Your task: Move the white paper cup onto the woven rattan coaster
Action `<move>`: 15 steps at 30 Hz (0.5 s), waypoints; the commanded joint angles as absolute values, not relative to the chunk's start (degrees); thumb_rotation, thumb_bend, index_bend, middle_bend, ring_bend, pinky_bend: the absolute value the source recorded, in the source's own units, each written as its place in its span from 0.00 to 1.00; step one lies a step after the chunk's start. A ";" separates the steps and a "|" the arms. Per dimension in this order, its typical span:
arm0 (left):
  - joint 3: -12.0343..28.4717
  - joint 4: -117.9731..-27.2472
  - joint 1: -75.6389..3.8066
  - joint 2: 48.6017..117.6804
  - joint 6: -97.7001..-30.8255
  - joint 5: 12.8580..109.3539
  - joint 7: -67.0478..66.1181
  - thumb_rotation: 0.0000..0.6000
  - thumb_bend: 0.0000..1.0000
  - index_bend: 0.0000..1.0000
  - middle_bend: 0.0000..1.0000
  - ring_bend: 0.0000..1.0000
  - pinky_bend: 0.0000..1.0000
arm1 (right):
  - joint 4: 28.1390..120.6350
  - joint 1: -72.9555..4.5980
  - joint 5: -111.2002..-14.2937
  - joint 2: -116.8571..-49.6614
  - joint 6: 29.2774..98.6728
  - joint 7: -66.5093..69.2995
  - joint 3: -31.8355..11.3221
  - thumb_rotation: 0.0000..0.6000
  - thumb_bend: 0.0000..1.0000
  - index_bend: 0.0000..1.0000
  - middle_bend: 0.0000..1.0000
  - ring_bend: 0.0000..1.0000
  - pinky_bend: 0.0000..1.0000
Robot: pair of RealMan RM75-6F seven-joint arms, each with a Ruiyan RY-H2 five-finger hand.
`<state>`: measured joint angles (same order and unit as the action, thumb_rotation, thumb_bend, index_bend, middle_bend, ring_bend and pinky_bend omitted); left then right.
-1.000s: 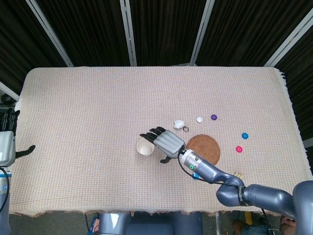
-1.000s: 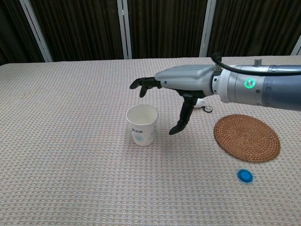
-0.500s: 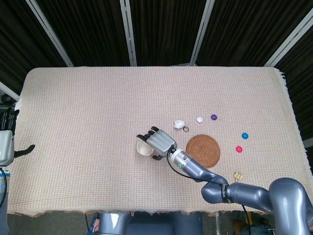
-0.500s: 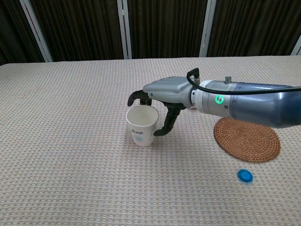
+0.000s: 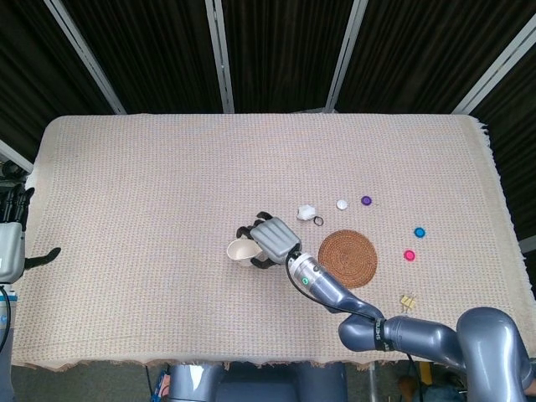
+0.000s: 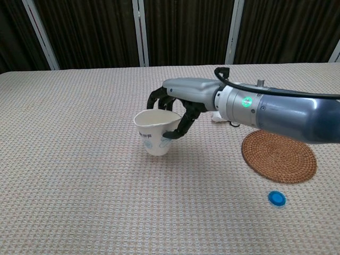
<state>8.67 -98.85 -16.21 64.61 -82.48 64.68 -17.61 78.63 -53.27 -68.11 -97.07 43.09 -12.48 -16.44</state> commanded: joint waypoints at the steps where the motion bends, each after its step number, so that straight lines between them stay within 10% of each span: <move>1: 8.72 -98.88 -16.20 64.61 -82.07 64.65 -17.64 1.00 0.00 0.00 0.00 0.00 0.00 | 81.99 -51.79 -67.23 -93.46 44.77 -11.48 -17.12 1.00 0.24 0.30 0.43 0.33 0.17; 15: 8.05 -99.65 -16.29 65.02 -80.49 65.98 -18.61 1.00 0.00 0.00 0.00 0.00 0.00 | 92.34 -39.24 -71.29 -74.93 50.54 -4.80 -8.97 1.00 0.25 0.29 0.43 0.32 0.17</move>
